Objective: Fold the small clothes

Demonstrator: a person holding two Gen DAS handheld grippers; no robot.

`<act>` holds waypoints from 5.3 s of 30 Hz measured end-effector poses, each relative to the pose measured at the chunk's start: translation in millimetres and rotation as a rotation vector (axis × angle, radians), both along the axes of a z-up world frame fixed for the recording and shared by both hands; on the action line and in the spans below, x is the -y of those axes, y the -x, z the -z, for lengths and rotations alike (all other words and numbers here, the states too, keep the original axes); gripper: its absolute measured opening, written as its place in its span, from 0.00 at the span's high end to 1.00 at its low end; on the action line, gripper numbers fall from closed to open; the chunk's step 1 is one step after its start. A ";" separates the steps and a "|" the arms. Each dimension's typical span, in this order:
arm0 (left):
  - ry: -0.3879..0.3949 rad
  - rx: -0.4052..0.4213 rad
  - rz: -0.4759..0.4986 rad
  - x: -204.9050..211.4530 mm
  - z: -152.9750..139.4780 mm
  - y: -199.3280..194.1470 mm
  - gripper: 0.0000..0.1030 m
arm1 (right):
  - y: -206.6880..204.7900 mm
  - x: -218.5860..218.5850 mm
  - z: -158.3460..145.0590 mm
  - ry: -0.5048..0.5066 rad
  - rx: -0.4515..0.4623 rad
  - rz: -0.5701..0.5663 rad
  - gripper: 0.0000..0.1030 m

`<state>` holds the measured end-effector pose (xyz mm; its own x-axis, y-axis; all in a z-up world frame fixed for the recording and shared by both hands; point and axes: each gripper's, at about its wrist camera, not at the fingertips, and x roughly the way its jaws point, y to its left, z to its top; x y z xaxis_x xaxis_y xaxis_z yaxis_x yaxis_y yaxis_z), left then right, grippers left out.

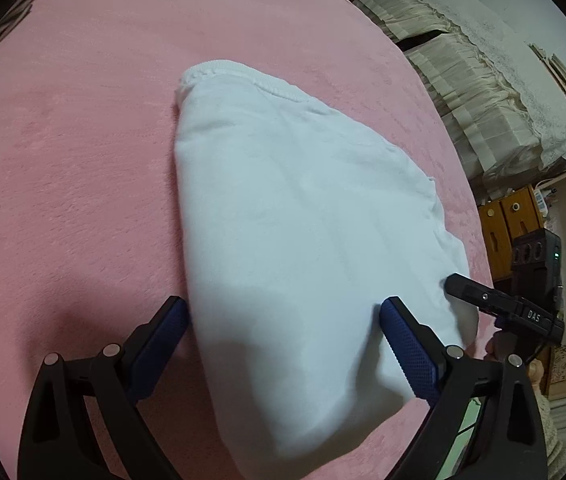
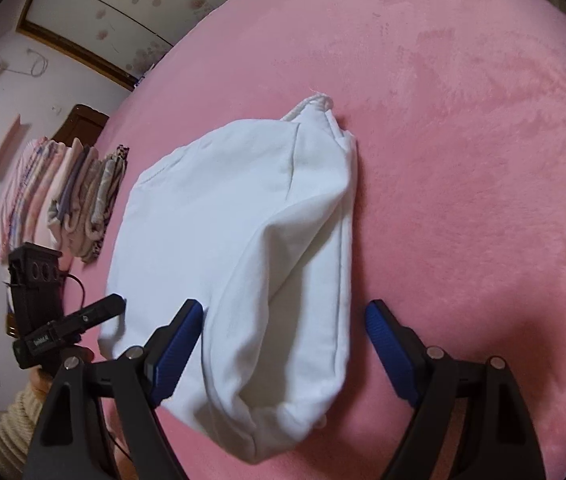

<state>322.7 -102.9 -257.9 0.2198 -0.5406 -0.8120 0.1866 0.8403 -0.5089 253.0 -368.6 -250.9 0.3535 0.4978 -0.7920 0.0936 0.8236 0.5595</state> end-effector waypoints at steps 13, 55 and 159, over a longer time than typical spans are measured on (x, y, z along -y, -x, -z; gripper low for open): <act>0.079 -0.016 -0.049 -0.5 7.8 -8.2 0.35 | -19.8 -10.2 20.1 -0.128 0.020 -0.046 0.53; -0.193 0.251 -0.080 -123.8 -163.6 158.4 0.70 | 110.9 -187.0 -142.3 0.153 0.239 -0.155 0.79; -0.566 0.488 -0.502 -357.1 -221.4 14.7 0.01 | -73.2 -437.5 -209.3 0.397 0.462 -0.271 0.37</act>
<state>307.9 254.2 -36.5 0.7127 0.1646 -0.6819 -0.1828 0.9821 0.0460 326.3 69.0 -41.5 0.6037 0.3186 -0.7308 -0.3224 0.9359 0.1418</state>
